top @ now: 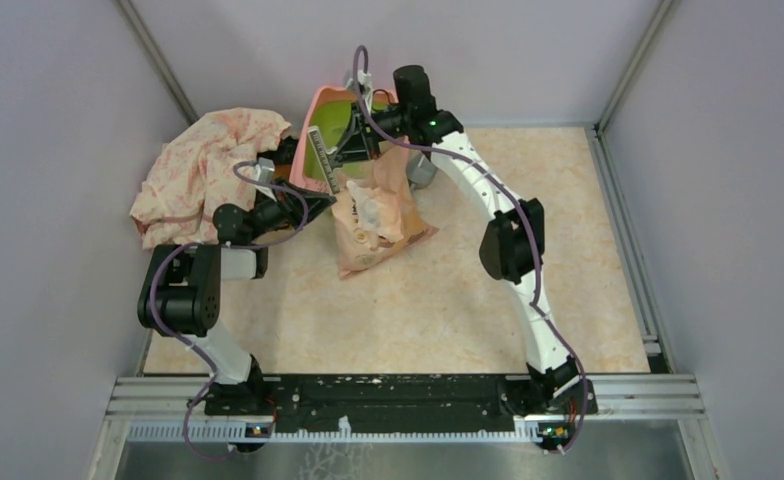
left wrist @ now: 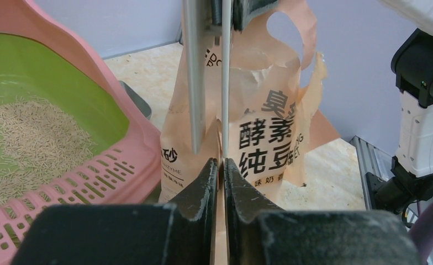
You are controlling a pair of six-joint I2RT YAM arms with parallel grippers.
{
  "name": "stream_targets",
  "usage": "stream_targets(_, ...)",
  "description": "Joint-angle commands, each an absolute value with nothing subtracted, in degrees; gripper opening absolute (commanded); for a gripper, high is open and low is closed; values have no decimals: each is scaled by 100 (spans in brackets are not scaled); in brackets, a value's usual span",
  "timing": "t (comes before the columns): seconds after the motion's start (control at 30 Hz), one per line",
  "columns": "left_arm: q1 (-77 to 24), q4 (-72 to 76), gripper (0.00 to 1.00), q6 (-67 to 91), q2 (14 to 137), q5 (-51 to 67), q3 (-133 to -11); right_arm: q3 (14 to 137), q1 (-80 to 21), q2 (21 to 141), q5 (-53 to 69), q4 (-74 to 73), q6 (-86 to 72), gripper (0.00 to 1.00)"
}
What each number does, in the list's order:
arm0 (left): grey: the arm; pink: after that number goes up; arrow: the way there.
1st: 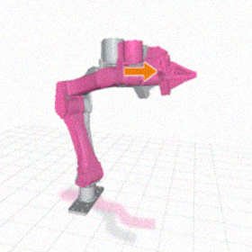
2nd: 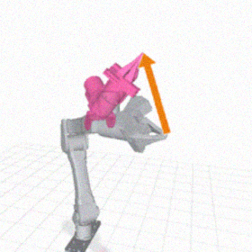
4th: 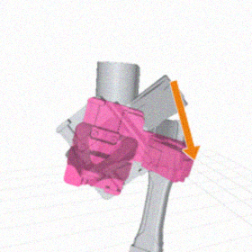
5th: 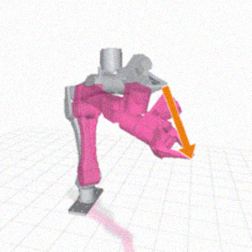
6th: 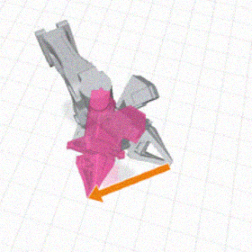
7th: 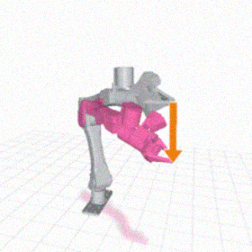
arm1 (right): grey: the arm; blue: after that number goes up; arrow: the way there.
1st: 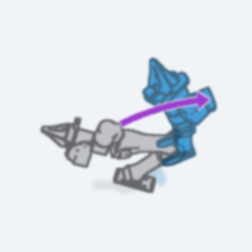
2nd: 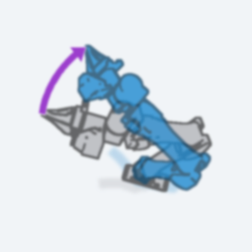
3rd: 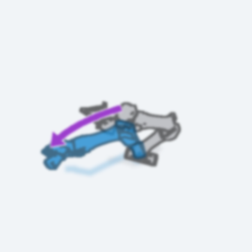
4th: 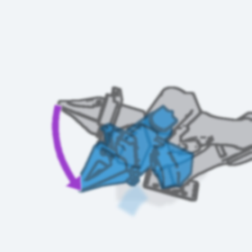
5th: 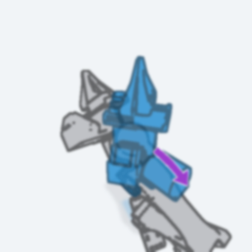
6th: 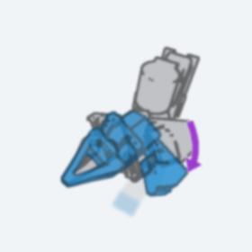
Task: Fill the litter box with clean litter
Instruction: Clamp the cat litter bag at the center of the board.
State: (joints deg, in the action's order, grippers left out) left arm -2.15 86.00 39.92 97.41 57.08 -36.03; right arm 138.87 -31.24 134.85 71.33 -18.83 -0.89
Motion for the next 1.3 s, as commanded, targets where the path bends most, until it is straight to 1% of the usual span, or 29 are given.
stream_targets(0.0,-202,9141,12,4023,9726,5608,-3754,14166,-3217,13031,6943,-2477,567,0)
stream_targets(0.27,-203,9147,12,4019,9695,5614,-3701,14268,-3187,12994,6744,-2867,887,0)
stream_targets(0.77,-203,9116,11,4020,9707,5634,-3766,14444,-2962,13118,6737,-3328,1178,0)
stream_targets(1.17,-228,9349,15,4411,10191,5920,-4431,14437,-2936,13151,6835,-3271,1152,0)
stream_targets(1.27,-229,9327,15,4376,10247,5961,-4426,14432,-2927,13152,6854,-3255,1143,0)
